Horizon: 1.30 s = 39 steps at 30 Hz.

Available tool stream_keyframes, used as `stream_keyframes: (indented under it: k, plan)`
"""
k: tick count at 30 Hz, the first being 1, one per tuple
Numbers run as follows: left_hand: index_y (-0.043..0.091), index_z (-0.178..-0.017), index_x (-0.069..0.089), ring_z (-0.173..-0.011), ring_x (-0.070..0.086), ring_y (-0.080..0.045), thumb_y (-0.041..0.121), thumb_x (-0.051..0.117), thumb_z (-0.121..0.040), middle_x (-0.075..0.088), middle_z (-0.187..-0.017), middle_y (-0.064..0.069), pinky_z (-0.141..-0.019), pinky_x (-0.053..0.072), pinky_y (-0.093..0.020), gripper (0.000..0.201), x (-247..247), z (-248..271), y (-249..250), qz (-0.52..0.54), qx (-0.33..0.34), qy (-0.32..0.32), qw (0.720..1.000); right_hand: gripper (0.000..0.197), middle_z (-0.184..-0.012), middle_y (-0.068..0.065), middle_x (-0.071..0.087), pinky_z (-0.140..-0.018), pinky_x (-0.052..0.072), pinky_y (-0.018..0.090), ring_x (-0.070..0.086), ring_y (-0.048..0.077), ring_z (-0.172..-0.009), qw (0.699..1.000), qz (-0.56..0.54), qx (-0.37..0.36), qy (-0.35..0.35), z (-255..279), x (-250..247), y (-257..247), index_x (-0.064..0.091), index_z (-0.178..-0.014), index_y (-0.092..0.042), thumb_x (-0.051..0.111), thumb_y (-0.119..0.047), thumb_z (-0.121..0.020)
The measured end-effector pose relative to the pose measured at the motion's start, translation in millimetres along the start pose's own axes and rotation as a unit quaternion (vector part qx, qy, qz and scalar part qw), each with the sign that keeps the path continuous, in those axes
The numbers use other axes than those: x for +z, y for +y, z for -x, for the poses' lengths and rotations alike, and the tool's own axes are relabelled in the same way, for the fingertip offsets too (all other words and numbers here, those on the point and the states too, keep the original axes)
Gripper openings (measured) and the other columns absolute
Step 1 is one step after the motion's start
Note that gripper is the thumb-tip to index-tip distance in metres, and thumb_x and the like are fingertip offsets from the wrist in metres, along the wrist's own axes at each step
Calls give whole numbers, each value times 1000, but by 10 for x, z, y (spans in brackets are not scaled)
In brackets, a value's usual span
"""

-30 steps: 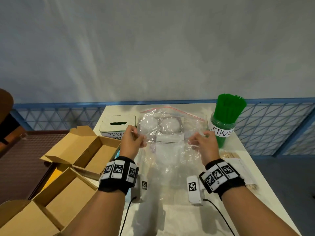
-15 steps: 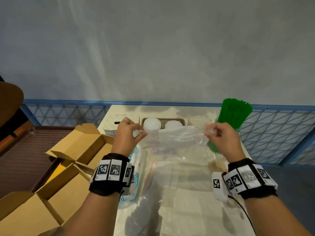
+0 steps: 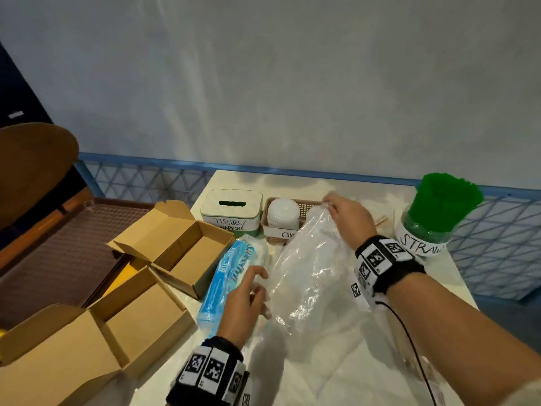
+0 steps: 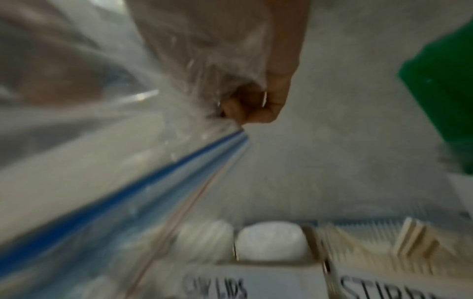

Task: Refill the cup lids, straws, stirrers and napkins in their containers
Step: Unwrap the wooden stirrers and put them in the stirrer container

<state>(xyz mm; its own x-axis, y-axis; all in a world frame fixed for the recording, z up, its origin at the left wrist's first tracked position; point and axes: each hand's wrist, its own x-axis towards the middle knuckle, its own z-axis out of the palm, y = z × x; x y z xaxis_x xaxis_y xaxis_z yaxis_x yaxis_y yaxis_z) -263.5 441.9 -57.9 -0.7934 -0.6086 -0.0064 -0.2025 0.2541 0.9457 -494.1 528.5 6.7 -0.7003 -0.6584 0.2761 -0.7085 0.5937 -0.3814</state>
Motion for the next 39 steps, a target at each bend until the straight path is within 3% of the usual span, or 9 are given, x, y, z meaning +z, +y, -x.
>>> stream_keyframes:
  k: [7, 10, 13, 17, 23, 26, 30, 35, 39]
  plan:
    - [16, -98, 45, -63, 56, -6, 4, 51, -92, 56, -74, 0, -57, 42, -7, 14, 153, 103, -498, -46, -90, 90, 991, 40, -131, 4, 46, -100, 38, 37, 46, 22, -116, 994, -91, -52, 30, 295, 488, -276, 47, -131, -20, 54, -24, -92]
    - [13, -99, 45, -82, 55, -16, 3, 58, -87, 50, -87, 2, -70, 39, -9, 21, 234, 154, -568, -137, -78, 93, 983, 48, -150, 0, 29, -111, 26, 45, 28, 23, -138, 986, -29, -99, -130, 752, 790, -331, 34, -141, -30, 46, -35, -95]
    - [15, -96, 60, -105, 46, -25, 14, 81, -61, 57, -108, -9, -91, 46, -37, 41, 284, 166, -652, -377, 25, 117, 919, 61, -158, -6, -13, -115, 4, 52, -13, 26, -145, 959, 62, -55, -271, 960, 1107, -152, 5, -147, -41, 36, -50, -95]
    - [9, -119, 51, -134, 25, -31, 42, 51, -79, 47, -136, -17, -113, 5, -47, 52, 496, 26, -525, -510, 132, 64, 848, 85, -154, -4, -26, -115, 5, 55, -20, 31, -143, 929, 126, -71, -340, 966, 1275, 7, -8, -147, -39, -9, -68, -67]
    - [-7, -142, 18, -138, 18, -34, 58, 20, -86, 4, -156, -21, -115, -3, -44, 85, 840, -90, -938, -513, 17, -119, 850, 60, -154, -2, -27, -116, 6, 50, -18, 24, -144, 923, 115, -74, -359, 960, 1335, 113, -10, -148, -31, 24, -43, -100]
    - [-3, -145, -11, -141, 8, -40, 64, 33, -71, -16, -154, -21, -113, 0, -47, 109, 918, -60, -1148, -465, 7, -89, 881, 77, -142, 1, -41, -115, 5, 52, -22, 24, -143, 932, 107, -64, -339, 948, 1387, 156, -23, -142, -26, 34, -49, -96]
    - [-1, -146, -9, -144, -12, -35, 58, 25, -74, -14, -155, -20, -115, -2, -46, 100, 977, -69, -1313, -457, 26, -52, 888, 91, -145, 0, -39, -114, 0, 54, -26, 22, -142, 935, 100, -31, -338, 876, 1458, 191, -32, -133, -26, 39, -60, -88]
    - [-1, -146, -8, -144, -13, -34, 59, 24, -76, -14, -155, -20, -114, -2, -45, 98, 1040, -85, -1441, -475, 55, -9, 878, 87, -135, -5, -43, -113, -3, 55, -24, 19, -143, 921, 108, -10, -375, 813, 1602, 248, -27, -140, -29, -9, -70, -65]
    - [1, -147, -7, -144, -12, -32, 60, 26, -75, -13, -156, -17, -112, 2, -44, 99, 1051, -94, -1449, -458, 57, -8, 887, 66, -147, -6, -36, -113, -5, 54, -23, 17, -143, 916, 111, -12, -386, 783, 1632, 245, -19, -145, -32, 13, -58, -94]
